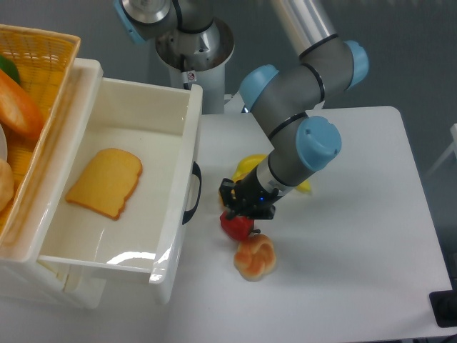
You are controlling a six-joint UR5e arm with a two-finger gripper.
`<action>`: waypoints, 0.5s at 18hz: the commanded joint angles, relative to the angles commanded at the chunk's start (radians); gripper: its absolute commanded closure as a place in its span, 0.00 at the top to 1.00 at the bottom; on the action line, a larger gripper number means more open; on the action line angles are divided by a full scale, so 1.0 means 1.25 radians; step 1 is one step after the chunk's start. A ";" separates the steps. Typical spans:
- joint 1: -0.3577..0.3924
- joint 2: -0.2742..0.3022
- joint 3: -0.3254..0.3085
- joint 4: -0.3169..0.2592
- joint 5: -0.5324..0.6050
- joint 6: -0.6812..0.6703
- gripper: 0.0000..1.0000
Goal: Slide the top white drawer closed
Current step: 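Lower the gripper to the front face of the open drawer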
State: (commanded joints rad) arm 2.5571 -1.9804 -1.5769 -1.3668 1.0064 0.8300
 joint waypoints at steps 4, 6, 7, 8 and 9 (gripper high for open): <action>0.016 0.002 0.015 -0.033 -0.032 -0.016 0.00; 0.021 0.004 0.035 -0.071 -0.042 -0.016 0.00; 0.022 0.004 0.044 -0.088 -0.049 -0.016 0.00; 0.022 0.007 0.048 -0.102 -0.054 -0.016 0.00; 0.022 0.016 0.049 -0.113 -0.059 -0.016 0.00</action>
State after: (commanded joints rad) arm 2.5848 -1.9605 -1.5156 -1.5078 0.9327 0.8099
